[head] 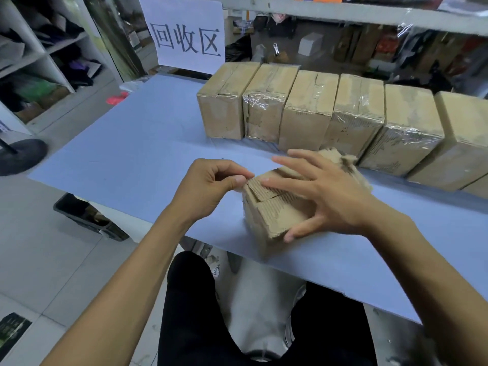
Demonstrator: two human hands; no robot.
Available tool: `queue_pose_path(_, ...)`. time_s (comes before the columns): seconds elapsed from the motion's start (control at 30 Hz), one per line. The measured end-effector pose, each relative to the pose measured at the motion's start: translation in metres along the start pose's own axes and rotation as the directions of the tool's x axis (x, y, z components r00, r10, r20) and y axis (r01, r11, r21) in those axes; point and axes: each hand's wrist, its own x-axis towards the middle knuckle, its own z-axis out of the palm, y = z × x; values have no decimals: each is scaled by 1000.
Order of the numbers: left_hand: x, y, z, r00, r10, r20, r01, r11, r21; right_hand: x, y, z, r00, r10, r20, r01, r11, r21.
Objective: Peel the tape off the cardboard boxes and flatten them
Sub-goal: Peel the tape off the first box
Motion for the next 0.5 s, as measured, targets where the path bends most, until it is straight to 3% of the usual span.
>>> queue_pose_path(0.1,-14,1,7,999,9,35,-8,999,-33,-23,15,-10,996,90,-11,-89,993,82)
queue_pose_path(0.2,-20,4,16,998,51,21,-50,997,-50,-39,-8,-20,955,282,93,-294,943,156)
queue_pose_path(0.33,-26,8,33,998,47,39,-46,998,-36,-37,-55,-7,857,506,-98,-496,861,110)
queue_pose_path(0.5,-23,10,42,1000,30,-7,-30,995,-92,-40,-40,7,833,523,-181,-498,851,168)
